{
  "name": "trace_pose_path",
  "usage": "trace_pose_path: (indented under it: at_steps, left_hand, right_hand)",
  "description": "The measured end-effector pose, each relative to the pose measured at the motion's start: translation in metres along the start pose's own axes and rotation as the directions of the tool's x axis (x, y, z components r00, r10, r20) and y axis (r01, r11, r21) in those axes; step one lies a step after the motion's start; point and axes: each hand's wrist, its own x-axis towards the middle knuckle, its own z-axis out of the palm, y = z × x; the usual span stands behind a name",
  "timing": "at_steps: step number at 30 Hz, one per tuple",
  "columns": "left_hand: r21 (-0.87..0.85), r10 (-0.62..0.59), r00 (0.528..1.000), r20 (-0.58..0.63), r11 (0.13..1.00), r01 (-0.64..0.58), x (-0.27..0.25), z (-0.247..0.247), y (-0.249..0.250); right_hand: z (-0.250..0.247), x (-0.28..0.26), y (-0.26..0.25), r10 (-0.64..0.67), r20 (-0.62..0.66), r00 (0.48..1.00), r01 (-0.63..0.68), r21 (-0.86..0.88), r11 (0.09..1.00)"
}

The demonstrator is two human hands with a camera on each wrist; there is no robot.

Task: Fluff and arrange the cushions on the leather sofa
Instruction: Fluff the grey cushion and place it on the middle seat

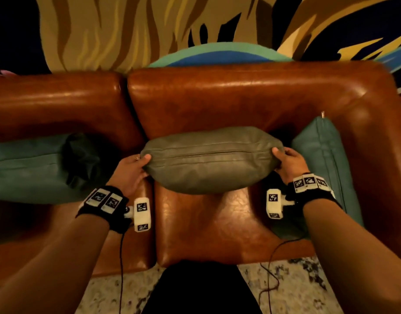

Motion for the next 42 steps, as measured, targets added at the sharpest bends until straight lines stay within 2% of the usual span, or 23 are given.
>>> trace_pose_path:
  at_steps: [2, 4, 6, 8, 9, 12, 14, 16, 19, 20, 21, 22, 23, 25, 27, 30, 32, 35, 37, 38, 39, 40, 42]
  left_hand:
    - [0.037, 0.012, 0.998, 0.059, 0.999, -0.014, 0.001, 0.001, 0.009]
    - [0.060, 0.032, 0.996, 0.078, 0.998, -0.037, 0.009, 0.004, 0.015]
    - [0.177, 0.037, 0.996, 0.077, 0.983, -0.050, 0.022, 0.020, 0.018]
    - [0.312, 0.015, 0.998, 0.061, 0.949, -0.033, 0.032, 0.038, 0.018]
    - [0.336, 0.016, 0.998, 0.054, 0.941, -0.034, 0.037, 0.043, 0.020]
    - [0.244, 0.046, 0.998, 0.039, 0.968, -0.054, 0.044, 0.043, 0.021]
    - [0.285, 0.023, 0.999, 0.039, 0.958, -0.033, 0.044, 0.043, 0.018]
    - [0.300, -0.010, 1.000, 0.030, 0.954, 0.000, 0.047, 0.046, 0.017]
    - [0.231, -0.042, 0.999, -0.029, 0.972, 0.047, 0.049, 0.049, 0.015]
    - [0.210, -0.051, 0.997, -0.050, 0.976, 0.061, 0.048, 0.050, 0.014]
    - [0.205, -0.054, 0.997, -0.060, 0.977, 0.066, 0.047, 0.050, 0.010]
    - [0.219, -0.055, 0.997, -0.062, 0.973, 0.068, 0.046, 0.051, 0.007]
    - [0.239, -0.049, 0.997, -0.055, 0.969, 0.061, 0.046, 0.054, 0.004]
    - [0.238, -0.020, 0.997, -0.069, 0.971, 0.035, 0.048, 0.059, -0.001]
    - [0.203, -0.010, 0.994, -0.108, 0.979, 0.032, 0.052, 0.061, -0.005]
    - [0.169, -0.035, 0.991, -0.128, 0.984, 0.057, 0.054, 0.060, -0.005]
    - [0.138, -0.046, 0.992, -0.115, 0.988, 0.062, 0.053, 0.058, -0.005]
    - [0.113, -0.073, 0.994, -0.076, 0.990, 0.081, 0.047, 0.055, -0.006]
    - [0.104, -0.121, 0.992, -0.035, 0.987, 0.124, 0.045, 0.052, -0.007]
    - [0.101, -0.132, 0.991, -0.029, 0.986, 0.134, 0.045, 0.051, -0.007]
    - [0.102, -0.124, 0.991, -0.042, 0.987, 0.128, 0.044, 0.050, -0.004]
    - [0.095, -0.104, 0.992, -0.067, 0.989, 0.110, 0.044, 0.050, -0.002]
    - [0.080, -0.058, 0.991, -0.117, 0.994, 0.068, 0.044, 0.049, 0.003]
  right_hand:
    - [-0.008, -0.001, -0.013, -0.082, -0.024, 0.996, 0.081, -0.024, 0.996]
    - [-0.017, 0.001, -0.028, -0.155, -0.050, 0.987, 0.157, 0.036, 0.987]
    - [-0.023, 0.006, -0.038, -0.134, -0.118, 0.984, 0.139, 0.032, 0.990]
    - [-0.033, 0.013, -0.044, -0.057, -0.185, 0.981, 0.046, -0.065, 0.997]
    - [-0.038, 0.017, -0.045, -0.049, -0.176, 0.983, 0.035, -0.079, 0.996]
    - [-0.051, 0.029, -0.045, -0.080, -0.096, 0.992, 0.082, 0.011, 0.997]
    - [-0.052, 0.035, -0.032, -0.080, -0.139, 0.987, 0.066, -0.098, 0.993]
    - [-0.044, 0.035, -0.027, -0.142, -0.243, 0.960, 0.075, -0.266, 0.961]
    - [-0.024, 0.027, -0.028, -0.296, -0.394, 0.870, 0.100, -0.446, 0.889]
    - [-0.010, 0.018, -0.027, -0.426, -0.401, 0.811, 0.166, -0.540, 0.825]
    - [0.010, 0.004, -0.024, -0.573, -0.328, 0.751, 0.268, -0.641, 0.719]
    - [0.038, -0.014, -0.018, -0.689, -0.160, 0.707, 0.402, -0.711, 0.577]
    - [0.069, -0.028, -0.007, -0.731, 0.066, 0.679, 0.532, -0.730, 0.428]
    - [0.129, -0.054, 0.019, -0.619, 0.501, 0.605, 0.730, -0.659, 0.181]
    - [0.168, -0.064, 0.046, -0.452, 0.725, 0.519, 0.794, -0.605, -0.059]
    - [0.153, -0.035, 0.065, -0.335, 0.740, 0.583, 0.687, -0.669, -0.282]
    - [0.119, -0.010, 0.062, -0.371, 0.682, 0.630, 0.595, -0.731, -0.334]
    - [0.050, 0.014, 0.043, -0.423, 0.452, 0.785, 0.401, -0.892, -0.209]
    - [0.004, 0.024, 0.029, -0.453, 0.301, 0.839, 0.266, -0.954, -0.141]
    - [-0.015, 0.026, 0.021, -0.482, 0.219, 0.848, 0.213, -0.975, -0.068]
    - [-0.030, 0.026, 0.014, -0.524, 0.114, 0.844, 0.165, -0.985, 0.051]
    - [-0.041, 0.028, 0.007, -0.538, -0.004, 0.843, 0.130, -0.969, 0.211]
    - [-0.051, 0.029, -0.007, -0.460, -0.143, 0.876, 0.138, -0.839, 0.525]
